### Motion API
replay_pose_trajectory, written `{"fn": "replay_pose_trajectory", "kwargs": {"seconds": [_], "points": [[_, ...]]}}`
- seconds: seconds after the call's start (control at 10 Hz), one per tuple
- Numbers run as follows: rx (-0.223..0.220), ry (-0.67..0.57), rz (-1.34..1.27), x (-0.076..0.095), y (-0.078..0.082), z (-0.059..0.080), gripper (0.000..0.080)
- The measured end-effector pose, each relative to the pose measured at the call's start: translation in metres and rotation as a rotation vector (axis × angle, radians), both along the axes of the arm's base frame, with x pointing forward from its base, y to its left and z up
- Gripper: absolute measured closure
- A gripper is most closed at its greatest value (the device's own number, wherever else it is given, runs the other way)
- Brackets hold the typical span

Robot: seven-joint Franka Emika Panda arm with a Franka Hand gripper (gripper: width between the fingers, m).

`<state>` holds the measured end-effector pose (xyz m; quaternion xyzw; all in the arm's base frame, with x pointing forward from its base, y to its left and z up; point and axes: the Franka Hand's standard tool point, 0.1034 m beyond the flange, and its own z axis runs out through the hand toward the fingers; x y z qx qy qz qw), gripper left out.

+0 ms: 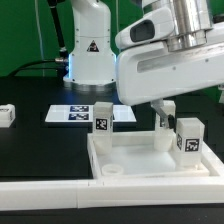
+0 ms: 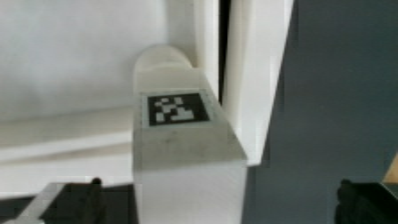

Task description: Assemble square table

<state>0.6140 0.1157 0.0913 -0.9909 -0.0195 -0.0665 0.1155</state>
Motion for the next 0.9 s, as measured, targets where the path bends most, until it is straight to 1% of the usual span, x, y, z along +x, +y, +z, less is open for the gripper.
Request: {"fn": "replay_pose_trajectory", "kwargs": {"seconds": [0.1, 0.2, 0.3, 0.5, 0.6, 0.7, 0.8, 0.9], "points": [[0.013, 0.064, 0.015, 0.000, 0.002, -0.003, 0.0151], [0.018, 0.086, 0.025, 0.005, -0.003, -0.005, 0.0151], [0.024, 0.116, 0.026, 0.004, -0.002, -0.005, 0.0151], [0.022, 0.109, 0.024, 0.005, -0.002, -0.005, 0.0151], [0.015, 0.125, 0.025, 0.004, -0.005, -0.006, 0.0151], [-0.022, 0.155, 0.031, 0.005, -0.014, -0.009, 0.0151], [-0.067, 0.167, 0.027, 0.004, -0.016, -0.015, 0.0151], [-0.077, 0.172, 0.009, 0.004, -0.014, -0.015, 0.0151]]}}
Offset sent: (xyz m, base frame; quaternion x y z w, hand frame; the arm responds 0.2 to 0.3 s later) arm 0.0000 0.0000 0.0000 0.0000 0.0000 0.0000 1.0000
